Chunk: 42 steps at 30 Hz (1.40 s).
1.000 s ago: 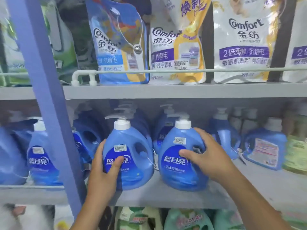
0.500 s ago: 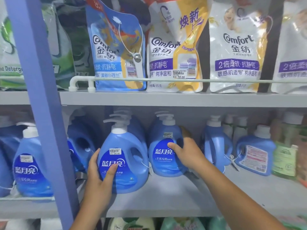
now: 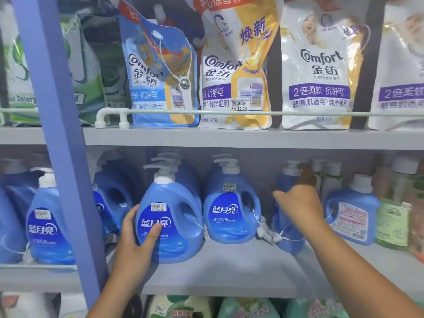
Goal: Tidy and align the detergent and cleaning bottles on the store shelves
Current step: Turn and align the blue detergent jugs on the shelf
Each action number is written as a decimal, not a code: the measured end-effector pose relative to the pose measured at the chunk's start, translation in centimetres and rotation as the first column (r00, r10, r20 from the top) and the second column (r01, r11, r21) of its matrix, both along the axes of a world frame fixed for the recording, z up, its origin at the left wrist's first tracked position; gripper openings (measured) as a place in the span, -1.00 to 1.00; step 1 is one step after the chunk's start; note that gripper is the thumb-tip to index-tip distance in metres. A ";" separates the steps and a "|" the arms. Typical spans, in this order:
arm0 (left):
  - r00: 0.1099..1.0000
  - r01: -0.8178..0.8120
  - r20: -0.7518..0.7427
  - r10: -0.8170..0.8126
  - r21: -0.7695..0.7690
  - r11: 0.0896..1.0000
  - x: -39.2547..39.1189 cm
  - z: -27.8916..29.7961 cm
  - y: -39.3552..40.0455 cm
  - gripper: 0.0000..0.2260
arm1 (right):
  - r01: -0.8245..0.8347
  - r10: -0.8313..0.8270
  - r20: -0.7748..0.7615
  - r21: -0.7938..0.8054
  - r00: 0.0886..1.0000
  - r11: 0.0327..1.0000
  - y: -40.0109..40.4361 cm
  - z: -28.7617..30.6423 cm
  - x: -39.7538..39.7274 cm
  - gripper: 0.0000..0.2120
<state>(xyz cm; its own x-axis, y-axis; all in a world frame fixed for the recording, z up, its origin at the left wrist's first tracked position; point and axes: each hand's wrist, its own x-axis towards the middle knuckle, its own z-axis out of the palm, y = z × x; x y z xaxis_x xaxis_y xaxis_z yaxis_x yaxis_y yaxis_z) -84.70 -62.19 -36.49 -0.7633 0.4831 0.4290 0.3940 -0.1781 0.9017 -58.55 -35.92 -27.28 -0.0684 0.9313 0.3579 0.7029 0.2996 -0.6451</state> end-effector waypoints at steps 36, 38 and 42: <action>0.994 0.107 -0.039 -0.107 0.011 0.994 -0.5 -0.2 0.1 -0.26 | -0.577 0.694 -0.131 0.458 0.708 0.676 -4.8 -2.9 -4.1 -0.58; 0.992 0.119 -0.044 -0.119 0.004 0.993 -0.6 -0.2 0.2 -0.26 | -0.557 0.683 -0.144 0.473 0.716 0.683 -4.6 -3.7 -4.1 -0.53; 0.992 0.114 -0.045 -0.115 -0.017 0.993 -0.6 -0.2 0.3 -0.27 | -0.512 0.668 -0.186 0.507 0.720 0.693 -4.5 -5.2 -3.7 -0.44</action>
